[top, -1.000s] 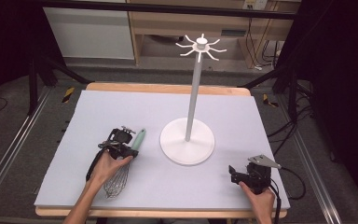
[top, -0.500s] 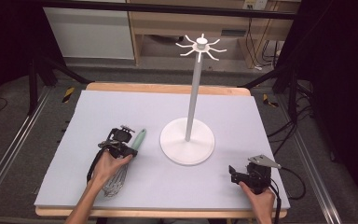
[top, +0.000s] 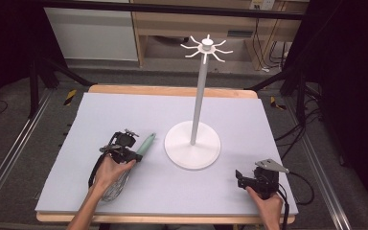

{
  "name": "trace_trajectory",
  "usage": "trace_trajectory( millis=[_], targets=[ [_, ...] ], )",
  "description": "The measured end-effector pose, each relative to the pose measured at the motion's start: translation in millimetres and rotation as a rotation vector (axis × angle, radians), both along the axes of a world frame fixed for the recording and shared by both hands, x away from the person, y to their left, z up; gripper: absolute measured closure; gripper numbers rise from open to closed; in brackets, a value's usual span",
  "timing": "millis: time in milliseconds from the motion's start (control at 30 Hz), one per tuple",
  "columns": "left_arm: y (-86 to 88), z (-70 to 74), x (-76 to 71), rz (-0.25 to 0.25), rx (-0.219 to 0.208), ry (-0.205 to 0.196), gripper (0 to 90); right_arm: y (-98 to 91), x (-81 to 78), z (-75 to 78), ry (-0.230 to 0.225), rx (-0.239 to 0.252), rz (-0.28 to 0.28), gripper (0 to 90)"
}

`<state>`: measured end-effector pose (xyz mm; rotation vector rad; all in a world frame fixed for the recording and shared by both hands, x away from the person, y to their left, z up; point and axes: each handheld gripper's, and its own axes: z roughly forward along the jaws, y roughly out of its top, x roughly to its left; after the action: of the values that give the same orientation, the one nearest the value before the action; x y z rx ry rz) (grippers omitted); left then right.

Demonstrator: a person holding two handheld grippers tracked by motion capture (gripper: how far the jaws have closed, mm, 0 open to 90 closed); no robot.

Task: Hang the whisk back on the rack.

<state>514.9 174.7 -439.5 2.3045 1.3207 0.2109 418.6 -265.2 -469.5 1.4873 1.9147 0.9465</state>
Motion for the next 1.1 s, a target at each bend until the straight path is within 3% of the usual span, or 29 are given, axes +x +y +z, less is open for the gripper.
trace_trajectory(
  millis=[567, 767, 1100],
  targets=[
    [12.9, 21.9, -15.7, -0.009, -0.058, -0.07, 68.8, -0.3, -0.2, 0.1, 0.005, -0.001, -0.006, 9.4],
    [20.6, 30.8, -23.0, 0.001, -0.101, -0.109, 68.8, -0.2, -0.1, -0.1, 0.004, -0.004, -0.006, 9.4],
    [29.7, 48.8, -36.2, 0.002, -0.137, -0.188, 68.8, -0.1, -0.4, 0.0, 0.004, -0.003, -0.006, 9.4]
  ],
)
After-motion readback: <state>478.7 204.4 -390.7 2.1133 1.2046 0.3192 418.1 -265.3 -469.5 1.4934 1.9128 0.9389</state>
